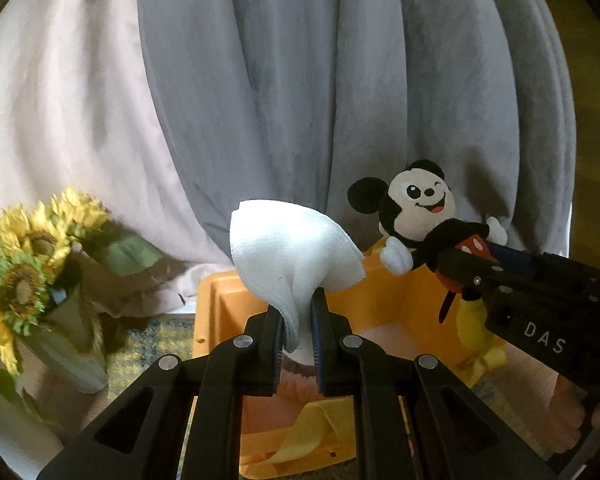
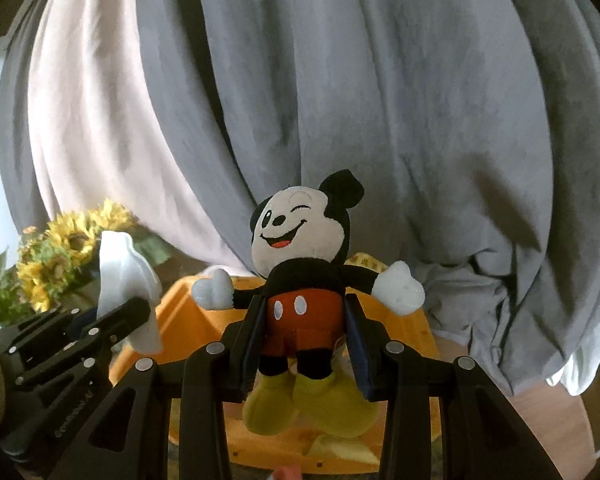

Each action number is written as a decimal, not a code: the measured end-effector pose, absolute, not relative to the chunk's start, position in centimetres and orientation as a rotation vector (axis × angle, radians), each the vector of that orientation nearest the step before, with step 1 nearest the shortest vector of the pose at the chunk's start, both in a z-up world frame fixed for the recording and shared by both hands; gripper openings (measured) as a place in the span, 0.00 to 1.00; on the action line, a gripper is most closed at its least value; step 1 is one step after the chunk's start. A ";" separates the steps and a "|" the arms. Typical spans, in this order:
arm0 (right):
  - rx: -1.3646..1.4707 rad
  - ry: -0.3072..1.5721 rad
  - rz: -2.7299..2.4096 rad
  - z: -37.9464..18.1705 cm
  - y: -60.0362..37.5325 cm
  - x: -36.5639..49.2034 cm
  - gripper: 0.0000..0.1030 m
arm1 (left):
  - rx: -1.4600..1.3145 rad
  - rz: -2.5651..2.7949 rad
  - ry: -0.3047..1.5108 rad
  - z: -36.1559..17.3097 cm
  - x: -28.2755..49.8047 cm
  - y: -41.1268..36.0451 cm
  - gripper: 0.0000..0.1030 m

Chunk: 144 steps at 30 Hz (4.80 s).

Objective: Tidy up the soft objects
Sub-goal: 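Carry the white cloth and Mickey plush over the crate and release both, then move both tools back toward the red pompom doll and tissue pack, then grasp the red pompom doll with the left tool while the right tool grasps the tissue pack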

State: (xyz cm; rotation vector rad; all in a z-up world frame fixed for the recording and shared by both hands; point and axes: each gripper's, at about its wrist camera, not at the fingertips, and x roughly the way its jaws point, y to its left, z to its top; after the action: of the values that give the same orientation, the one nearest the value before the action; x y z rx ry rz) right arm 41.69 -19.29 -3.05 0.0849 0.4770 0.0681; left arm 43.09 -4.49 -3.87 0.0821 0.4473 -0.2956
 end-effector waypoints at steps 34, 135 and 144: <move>0.087 0.550 -0.041 -4.6 -20.4 40.3 0.66 | 0.112 -0.288 0.520 -4.4 41.0 -4.4 0.79; 0.209 0.836 -0.185 -19.8 -16.6 26.2 0.70 | 0.246 -0.830 0.759 -18.0 34.2 -7.2 0.33; 0.187 0.782 -0.211 -18.4 -16.9 24.6 0.70 | 0.223 -0.789 0.691 -16.2 32.1 -6.6 0.29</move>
State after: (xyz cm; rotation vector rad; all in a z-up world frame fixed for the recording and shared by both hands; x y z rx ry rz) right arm 24.56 -16.90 -18.43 0.1867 0.7819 -0.2114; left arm 32.08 -6.56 -16.18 0.2226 0.6907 -0.7886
